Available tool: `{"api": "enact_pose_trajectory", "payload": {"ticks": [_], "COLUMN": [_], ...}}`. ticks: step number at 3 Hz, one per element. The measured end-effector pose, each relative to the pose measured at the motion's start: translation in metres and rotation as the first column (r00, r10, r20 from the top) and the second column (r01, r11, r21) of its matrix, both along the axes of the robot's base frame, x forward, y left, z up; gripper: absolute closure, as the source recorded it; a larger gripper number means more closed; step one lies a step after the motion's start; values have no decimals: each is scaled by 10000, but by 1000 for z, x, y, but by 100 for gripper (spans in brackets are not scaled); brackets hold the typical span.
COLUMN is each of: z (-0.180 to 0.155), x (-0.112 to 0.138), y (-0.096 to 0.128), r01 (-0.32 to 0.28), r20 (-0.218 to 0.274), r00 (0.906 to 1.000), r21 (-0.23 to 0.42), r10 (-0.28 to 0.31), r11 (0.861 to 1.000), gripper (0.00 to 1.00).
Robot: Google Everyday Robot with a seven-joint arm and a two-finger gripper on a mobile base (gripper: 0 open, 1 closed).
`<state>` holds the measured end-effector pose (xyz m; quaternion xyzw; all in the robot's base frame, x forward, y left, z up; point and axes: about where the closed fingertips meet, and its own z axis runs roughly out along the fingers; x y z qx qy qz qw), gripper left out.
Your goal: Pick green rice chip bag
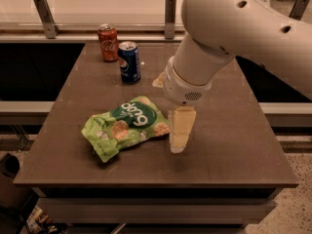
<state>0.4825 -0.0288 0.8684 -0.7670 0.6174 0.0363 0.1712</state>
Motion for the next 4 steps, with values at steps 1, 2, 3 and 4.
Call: {"api": "enact_pose_trajectory", "payload": {"ticks": [1,2,3,4], "z": [-10,-11,-14,-23], "x": [-1,-8,-14,-9], "y": [34,67,86,92], "r01": [-655,-1209,-1529,-1696], "r20": [-172,-320,-402,-127], "r00": [9977,9919,9868,9850], "r21": [236,524,832,1091], "r10": [659,1227,1566,1720], "r11": [9976,9913,9847,9795], "gripper": [0,0,0,0]}}
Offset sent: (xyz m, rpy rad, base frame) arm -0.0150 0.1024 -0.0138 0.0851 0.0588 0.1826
